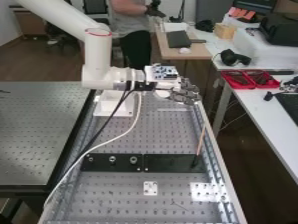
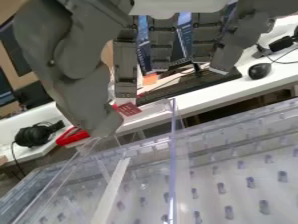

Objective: Grab the pcb board and place it in the clear container

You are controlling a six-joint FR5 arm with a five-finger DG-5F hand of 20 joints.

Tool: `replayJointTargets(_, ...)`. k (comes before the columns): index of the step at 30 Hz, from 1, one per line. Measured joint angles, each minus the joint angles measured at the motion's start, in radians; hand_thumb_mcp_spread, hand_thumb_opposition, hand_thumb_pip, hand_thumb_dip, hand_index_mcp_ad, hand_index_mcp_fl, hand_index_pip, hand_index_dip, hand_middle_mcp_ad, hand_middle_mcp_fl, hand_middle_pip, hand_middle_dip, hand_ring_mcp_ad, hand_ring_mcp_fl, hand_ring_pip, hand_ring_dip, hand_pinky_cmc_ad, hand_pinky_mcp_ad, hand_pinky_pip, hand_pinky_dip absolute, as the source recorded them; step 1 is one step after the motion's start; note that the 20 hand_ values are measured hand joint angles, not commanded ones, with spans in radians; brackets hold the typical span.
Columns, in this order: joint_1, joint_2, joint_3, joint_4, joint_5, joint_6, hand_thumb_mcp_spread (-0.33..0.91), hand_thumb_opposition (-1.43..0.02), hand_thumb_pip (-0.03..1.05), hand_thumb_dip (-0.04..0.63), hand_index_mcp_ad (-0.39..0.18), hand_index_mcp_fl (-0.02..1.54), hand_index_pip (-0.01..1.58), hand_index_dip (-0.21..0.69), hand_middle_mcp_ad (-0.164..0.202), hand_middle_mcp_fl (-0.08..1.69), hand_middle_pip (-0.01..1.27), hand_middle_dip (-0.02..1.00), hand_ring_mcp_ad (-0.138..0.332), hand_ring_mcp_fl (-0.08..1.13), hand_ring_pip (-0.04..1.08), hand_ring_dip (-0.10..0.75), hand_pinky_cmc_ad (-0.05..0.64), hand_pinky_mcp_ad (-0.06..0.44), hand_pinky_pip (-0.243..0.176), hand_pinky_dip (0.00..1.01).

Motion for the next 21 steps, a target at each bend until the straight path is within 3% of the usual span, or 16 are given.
replayJointTargets(10, 0.003, 0.026, -0.031, 0.04, 0.006, 0.003, 0.35, -0.89, 0.78, 0.347, -0.089, 0.01, 1.17, 0.178, 0.072, 0.04, 0.14, 0.2, 0.206, 0.01, 0.09, 0.028, 0.295, 0.164, -0.091, 0.41)
replayJointTargets(15, 0.006, 0.043, -0.069, 0.144, 0.011, -0.003, 0.35, -0.89, 0.77, 0.347, -0.089, 0.08, 1.16, 0.185, 0.072, 0.04, 0.14, 0.2, 0.206, 0.0, 0.09, 0.028, 0.295, 0.164, -0.093, 0.41)
replayJointTargets(19, 0.008, 0.028, -0.04, 0.074, 0.014, -0.005, 0.35, -0.89, 0.75, 0.351, -0.089, 0.19, 1.03, 0.176, 0.068, 0.04, 0.14, 0.2, 0.208, 0.0, 0.09, 0.028, 0.295, 0.164, -0.087, 0.42)
replayJointTargets(21, 0.01, 0.019, -0.02, -0.017, 0.014, -0.02, 0.35, -0.89, 0.73, 0.351, -0.089, 0.31, 0.91, 0.176, 0.072, 0.04, 0.13, 0.2, 0.208, 0.0, 0.09, 0.028, 0.295, 0.164, -0.106, 0.42)
